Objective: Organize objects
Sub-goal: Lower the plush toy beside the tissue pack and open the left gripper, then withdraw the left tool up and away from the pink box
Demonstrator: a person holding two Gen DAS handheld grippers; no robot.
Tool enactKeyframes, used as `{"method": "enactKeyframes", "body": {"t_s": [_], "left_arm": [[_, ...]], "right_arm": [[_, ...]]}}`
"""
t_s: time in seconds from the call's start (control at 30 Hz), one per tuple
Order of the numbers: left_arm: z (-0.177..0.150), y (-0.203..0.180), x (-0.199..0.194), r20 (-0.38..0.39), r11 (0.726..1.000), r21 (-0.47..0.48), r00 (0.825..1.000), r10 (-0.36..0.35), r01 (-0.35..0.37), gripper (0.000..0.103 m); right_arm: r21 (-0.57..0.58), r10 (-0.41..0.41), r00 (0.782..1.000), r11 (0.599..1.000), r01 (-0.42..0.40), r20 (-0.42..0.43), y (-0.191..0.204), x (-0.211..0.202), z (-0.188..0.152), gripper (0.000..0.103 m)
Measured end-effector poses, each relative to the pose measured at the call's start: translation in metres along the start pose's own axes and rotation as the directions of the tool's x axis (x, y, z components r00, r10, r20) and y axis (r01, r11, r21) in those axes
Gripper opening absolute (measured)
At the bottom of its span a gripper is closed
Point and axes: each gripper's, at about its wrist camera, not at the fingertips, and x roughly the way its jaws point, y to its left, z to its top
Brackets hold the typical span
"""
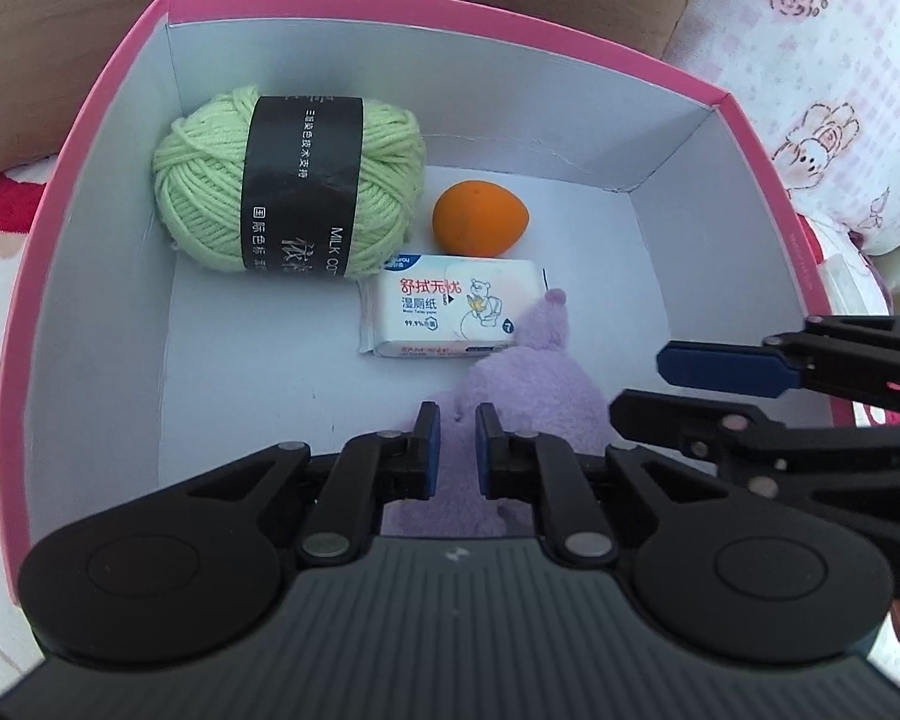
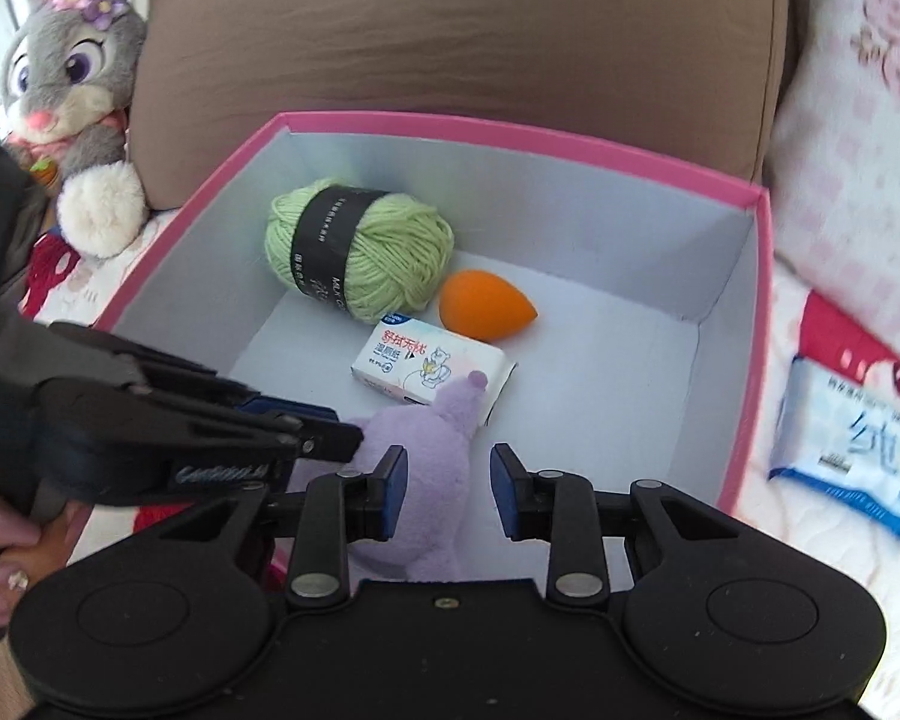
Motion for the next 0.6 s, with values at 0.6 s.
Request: {"method": "enactKeyframes", "body": {"t_s": [0.6], "left_arm": [[0.001,-0.016,-0.096,0.106,1.0,-0.001,0.994,0.006,-0.006,0.013]], "right_arm": [[0.014,0.005,0.996,1.0,-0.007,0.085,0.015,-0.078,-0.004,0.036]]}}
